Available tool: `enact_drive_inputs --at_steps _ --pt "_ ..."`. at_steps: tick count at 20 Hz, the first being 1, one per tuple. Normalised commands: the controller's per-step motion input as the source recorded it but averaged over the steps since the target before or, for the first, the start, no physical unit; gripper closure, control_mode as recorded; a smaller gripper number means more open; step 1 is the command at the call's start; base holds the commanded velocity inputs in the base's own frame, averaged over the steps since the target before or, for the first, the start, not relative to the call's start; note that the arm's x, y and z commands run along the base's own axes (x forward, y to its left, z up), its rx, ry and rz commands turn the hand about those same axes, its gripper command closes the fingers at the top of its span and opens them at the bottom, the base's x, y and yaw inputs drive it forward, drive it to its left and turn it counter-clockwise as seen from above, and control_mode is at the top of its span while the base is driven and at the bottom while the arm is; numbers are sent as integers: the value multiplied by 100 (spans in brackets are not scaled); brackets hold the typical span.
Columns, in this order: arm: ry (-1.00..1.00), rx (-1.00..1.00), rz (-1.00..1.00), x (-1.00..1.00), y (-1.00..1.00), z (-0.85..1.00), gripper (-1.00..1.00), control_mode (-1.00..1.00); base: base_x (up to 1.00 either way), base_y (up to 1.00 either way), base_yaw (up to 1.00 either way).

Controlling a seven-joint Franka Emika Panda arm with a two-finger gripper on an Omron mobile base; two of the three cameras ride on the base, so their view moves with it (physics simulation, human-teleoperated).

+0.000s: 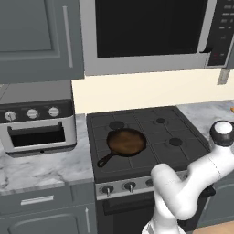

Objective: Pick the croissant and place it on the pan. Then turn on the stove to warm the croissant.

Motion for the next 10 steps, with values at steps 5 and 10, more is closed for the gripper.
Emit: enact_drive_inputs --at_steps 5,10 --pt "-38 -23 16 -59 100 -5 100 -100 0 0 0" --pt "-39 -23 17 -67 100 -68 100 -100 0 0 0"
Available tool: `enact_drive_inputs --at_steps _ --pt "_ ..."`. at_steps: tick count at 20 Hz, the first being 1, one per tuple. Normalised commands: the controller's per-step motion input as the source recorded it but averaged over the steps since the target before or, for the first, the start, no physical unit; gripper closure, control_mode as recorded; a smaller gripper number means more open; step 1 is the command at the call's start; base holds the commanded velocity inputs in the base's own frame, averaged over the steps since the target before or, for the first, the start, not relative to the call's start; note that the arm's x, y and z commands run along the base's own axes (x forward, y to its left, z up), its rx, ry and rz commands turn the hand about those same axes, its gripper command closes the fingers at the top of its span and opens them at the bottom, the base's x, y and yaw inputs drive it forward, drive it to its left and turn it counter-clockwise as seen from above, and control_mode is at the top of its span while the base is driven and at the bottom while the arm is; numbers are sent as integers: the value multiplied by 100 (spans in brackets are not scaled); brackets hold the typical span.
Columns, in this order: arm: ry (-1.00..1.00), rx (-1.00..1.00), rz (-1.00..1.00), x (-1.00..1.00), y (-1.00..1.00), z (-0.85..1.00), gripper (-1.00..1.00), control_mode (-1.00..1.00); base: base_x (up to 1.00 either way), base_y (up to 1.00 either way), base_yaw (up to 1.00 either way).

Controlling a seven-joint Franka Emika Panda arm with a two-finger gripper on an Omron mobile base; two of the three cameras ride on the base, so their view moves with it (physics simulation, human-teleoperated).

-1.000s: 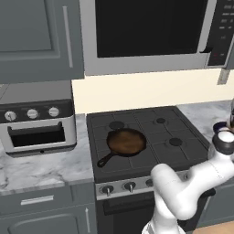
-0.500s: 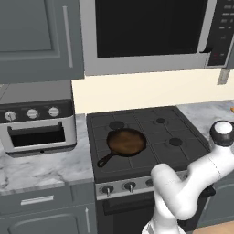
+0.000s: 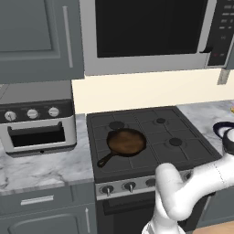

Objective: Pick the croissant and place it on the pan. Then turn on the stove to warm the croissant.

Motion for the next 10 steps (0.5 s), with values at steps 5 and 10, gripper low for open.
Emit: enact_drive_inputs --at_steps 5,10 --pt "-38 -23 15 -81 100 -87 100 -100 0 0 0" --pt "-29 -24 9 -90 100 -58 100 -100 0 0 0"
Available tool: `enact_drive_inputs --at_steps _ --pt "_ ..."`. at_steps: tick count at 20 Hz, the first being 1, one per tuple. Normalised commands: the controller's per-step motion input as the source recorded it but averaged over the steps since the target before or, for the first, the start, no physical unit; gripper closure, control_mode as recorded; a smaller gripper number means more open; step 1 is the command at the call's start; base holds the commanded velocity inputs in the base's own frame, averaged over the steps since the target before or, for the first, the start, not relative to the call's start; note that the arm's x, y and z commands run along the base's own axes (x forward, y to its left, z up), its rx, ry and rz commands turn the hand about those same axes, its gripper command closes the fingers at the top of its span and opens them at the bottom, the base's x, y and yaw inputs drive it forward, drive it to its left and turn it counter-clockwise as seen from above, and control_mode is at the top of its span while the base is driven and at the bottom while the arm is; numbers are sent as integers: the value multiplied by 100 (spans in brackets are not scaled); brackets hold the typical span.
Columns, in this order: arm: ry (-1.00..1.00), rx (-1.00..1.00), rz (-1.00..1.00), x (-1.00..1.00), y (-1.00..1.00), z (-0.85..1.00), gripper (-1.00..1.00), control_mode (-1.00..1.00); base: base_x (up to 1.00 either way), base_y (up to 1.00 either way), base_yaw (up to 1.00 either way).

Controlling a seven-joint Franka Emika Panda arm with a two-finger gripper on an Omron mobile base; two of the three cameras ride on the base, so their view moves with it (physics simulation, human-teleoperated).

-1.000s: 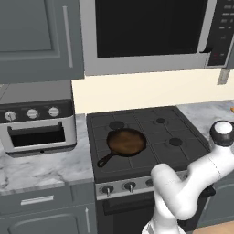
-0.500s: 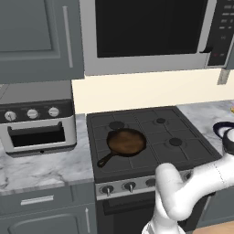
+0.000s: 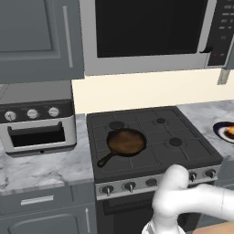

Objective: Pick the croissant and place it on the pan. Then turn on the stove to warm the croissant.

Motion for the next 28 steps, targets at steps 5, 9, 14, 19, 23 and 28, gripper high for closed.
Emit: enact_drive_inputs --at_steps 5,9,14,19,23,28 --pt "-16 -24 1 -61 100 0 100 -100 0 0 0" --pt "-9 -18 -1 -8 100 74 100 -100 0 0 0" --pt "-1 -15 -5 0 100 100 100 -100 0 0 0" --pt "2 -11 -4 0 97 100 100 -100 0 0 0" --pt "13 -5 0 0 96 92 100 -100 0 0 0" --pt "23 -2 0 0 98 39 100 -100 0 0 0"
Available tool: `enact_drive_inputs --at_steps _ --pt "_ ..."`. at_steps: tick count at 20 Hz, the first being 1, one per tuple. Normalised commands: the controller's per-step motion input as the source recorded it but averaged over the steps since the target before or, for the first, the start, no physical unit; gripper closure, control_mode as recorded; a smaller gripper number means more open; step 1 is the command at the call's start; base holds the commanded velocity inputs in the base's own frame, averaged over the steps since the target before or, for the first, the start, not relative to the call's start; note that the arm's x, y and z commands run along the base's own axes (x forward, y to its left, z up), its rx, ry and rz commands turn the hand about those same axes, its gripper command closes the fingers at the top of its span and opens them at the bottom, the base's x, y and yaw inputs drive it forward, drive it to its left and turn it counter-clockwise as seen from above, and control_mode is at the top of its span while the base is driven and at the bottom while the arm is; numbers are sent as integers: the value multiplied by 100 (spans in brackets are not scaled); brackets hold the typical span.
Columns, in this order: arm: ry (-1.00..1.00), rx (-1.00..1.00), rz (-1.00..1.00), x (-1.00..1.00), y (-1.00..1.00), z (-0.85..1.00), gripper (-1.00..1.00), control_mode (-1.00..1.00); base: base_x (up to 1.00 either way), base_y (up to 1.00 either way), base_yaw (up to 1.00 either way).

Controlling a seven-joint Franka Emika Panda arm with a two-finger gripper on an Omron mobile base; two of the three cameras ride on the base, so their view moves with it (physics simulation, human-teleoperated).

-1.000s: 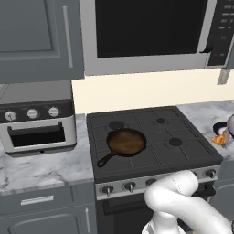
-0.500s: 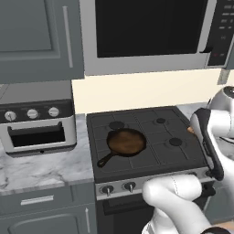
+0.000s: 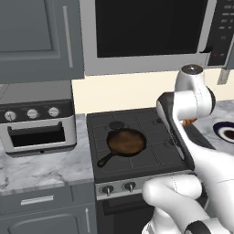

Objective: Pick the croissant and place it on the pan. Then turn on the stove to warm the croissant.

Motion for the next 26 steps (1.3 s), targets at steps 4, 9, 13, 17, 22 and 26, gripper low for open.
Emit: enact_drive_inputs --at_steps 4,9,13,17,22,26 --pt "19 0 0 0 90 -7 100 -100 0 0 0" --pt "8 3 0 0 78 -62 100 -100 0 0 0" --pt "0 6 0 0 68 -72 100 -100 0 0 0" --pt "0 2 0 0 42 -44 100 -100 0 0 0" --pt "-1 0 0 22 3 -19 100 -100 0 0 0" --pt "0 4 0 51 0 -5 100 -100 0 0 0"
